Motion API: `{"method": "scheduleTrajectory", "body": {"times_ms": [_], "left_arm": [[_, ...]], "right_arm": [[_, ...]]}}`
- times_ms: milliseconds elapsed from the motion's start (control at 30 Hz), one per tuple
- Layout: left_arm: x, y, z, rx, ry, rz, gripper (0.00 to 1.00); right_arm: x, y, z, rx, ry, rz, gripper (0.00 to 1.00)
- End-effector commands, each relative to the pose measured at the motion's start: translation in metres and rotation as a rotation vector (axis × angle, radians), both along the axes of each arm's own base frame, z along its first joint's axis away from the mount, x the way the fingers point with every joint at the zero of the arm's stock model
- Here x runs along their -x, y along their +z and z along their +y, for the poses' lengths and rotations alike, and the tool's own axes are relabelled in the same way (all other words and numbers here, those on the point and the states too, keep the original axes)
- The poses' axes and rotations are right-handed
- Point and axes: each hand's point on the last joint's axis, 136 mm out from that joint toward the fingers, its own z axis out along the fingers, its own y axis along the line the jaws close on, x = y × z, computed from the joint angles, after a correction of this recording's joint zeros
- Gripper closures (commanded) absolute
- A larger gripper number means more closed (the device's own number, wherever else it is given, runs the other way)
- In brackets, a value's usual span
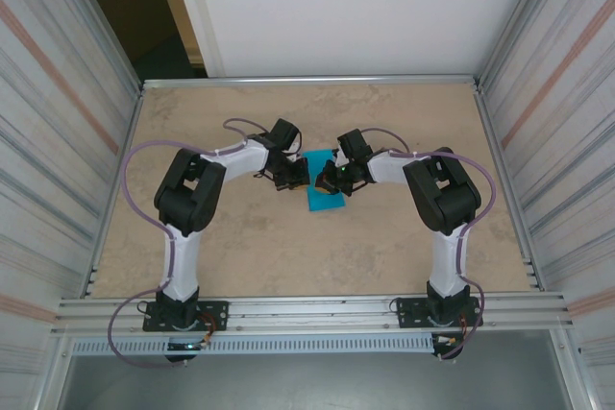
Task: Fold a paper plane with a square sheet of paper (pick it up from the middle)
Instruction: Fold the triangle a second time at the center of the table.
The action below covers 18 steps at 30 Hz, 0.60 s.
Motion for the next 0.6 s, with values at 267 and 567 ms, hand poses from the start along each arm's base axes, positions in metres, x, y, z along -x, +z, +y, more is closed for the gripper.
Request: {"method": "scheduleTrajectory", "body": {"times_ms": [267,567], "left_arm": [[0.004,-0.018,0.008,-0.079,-0.015,0.029,0.99],[0.003,-0.017,0.006,-0.078,-0.02,0.029,0.99]], "right_arm": [[-0.007,0.031,-0.013,-0.05,0.032,-0.079,0.96],[-0.001,0.006,-0.014,-0.021,0.058,-0.029,0.97]]}}
